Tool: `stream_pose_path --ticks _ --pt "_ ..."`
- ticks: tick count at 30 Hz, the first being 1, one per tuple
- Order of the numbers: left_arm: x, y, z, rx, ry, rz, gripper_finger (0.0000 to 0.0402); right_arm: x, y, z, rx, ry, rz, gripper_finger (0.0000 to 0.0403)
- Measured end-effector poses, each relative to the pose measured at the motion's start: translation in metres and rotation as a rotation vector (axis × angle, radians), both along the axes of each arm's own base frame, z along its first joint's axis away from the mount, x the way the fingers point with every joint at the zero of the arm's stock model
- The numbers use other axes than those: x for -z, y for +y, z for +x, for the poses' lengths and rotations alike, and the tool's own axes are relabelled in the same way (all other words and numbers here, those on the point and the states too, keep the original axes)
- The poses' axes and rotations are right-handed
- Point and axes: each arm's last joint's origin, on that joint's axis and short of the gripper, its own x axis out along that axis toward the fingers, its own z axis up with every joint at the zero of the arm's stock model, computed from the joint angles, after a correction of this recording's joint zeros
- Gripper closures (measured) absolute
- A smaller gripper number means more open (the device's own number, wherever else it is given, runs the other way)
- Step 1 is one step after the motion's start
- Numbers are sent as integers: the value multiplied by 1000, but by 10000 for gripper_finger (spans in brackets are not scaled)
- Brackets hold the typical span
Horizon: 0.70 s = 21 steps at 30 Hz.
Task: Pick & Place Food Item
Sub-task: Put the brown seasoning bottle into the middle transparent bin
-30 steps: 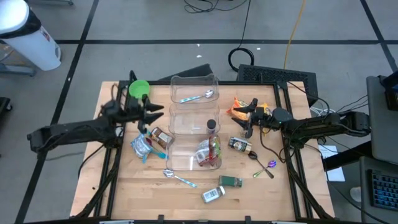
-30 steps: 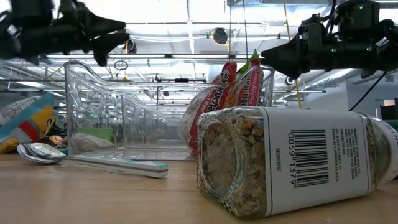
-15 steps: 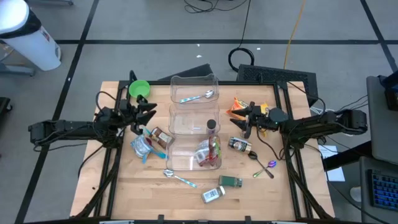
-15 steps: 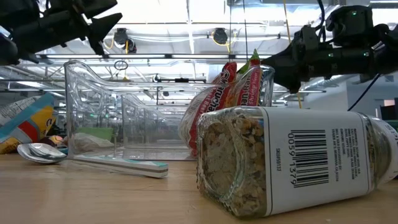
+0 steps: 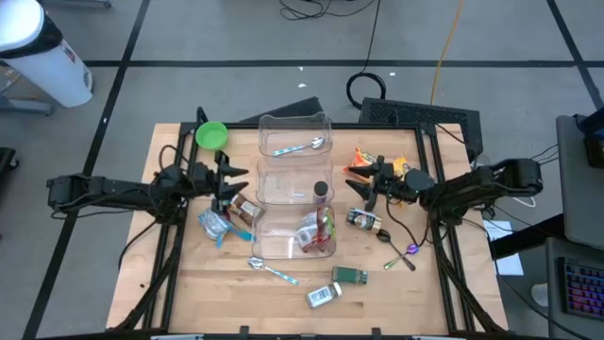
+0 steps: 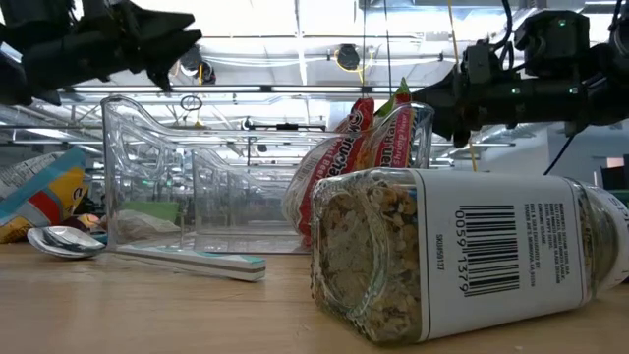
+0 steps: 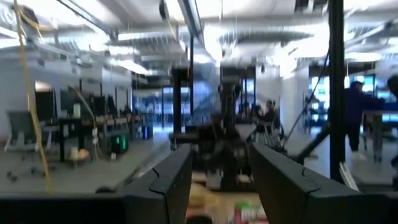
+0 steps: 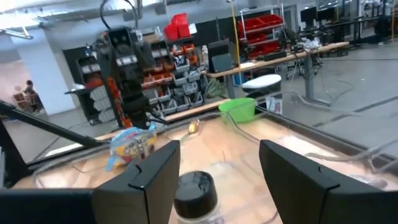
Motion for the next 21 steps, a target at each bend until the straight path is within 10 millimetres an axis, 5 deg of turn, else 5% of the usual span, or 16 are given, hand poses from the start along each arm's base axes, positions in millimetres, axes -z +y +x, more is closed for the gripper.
stream_pose_path --ticks 21 --pt "-3 6 -2 -257 -33 53 231 10 -1 3 15 114 -192 190"
